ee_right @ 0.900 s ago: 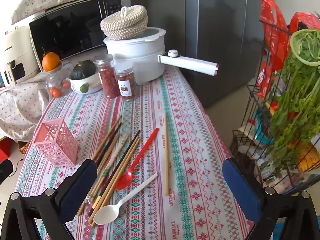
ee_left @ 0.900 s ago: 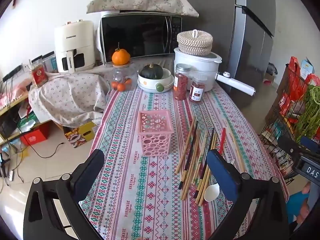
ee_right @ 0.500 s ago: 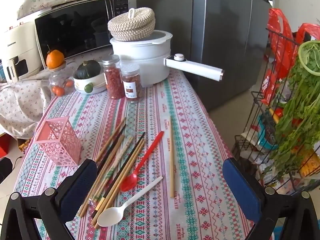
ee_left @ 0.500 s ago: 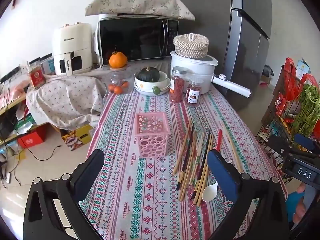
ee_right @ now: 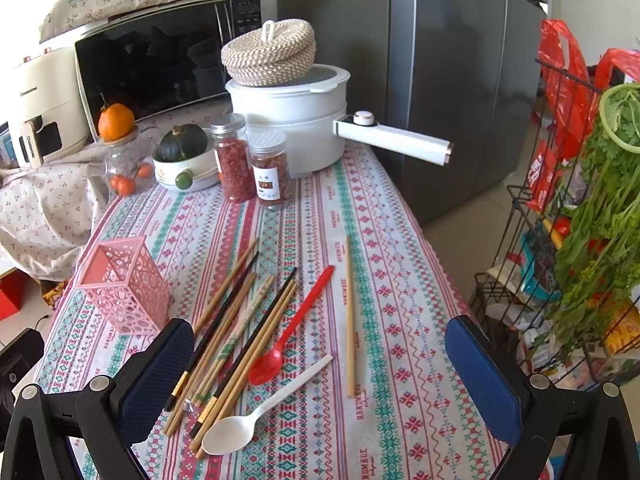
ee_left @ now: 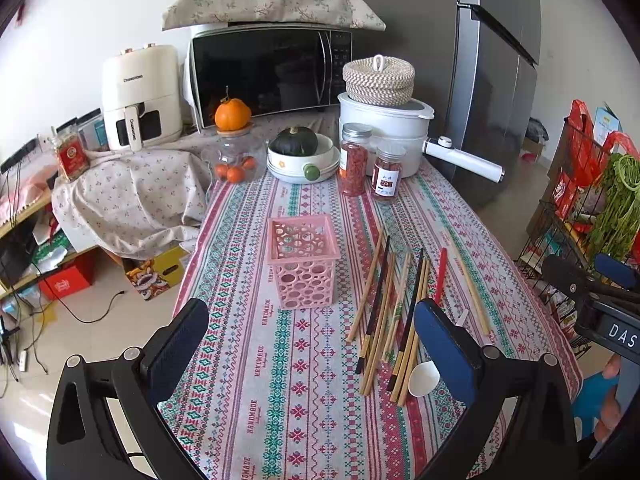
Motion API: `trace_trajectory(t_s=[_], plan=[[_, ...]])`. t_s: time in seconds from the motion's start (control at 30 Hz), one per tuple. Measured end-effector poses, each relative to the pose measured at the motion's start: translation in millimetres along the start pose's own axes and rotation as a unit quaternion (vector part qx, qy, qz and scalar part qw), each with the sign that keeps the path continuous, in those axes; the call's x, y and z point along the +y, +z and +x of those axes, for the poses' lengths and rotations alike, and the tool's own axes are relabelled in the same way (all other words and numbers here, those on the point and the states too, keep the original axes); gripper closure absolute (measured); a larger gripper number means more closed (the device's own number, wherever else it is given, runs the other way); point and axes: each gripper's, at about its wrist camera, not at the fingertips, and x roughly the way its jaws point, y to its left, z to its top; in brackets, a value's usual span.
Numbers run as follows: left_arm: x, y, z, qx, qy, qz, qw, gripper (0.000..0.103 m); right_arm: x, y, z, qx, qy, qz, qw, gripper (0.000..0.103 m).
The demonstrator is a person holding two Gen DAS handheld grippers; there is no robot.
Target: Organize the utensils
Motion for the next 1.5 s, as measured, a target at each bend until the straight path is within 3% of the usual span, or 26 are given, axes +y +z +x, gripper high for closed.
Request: trace_trajectory(t_s=[1.5], plan=[[-3.5,-2.5,0.7,0.000,0.002,0.006,1.0000,0.000,4.3,0.4,-2.3,0.003,0.002,0.005,1.000,0.000]])
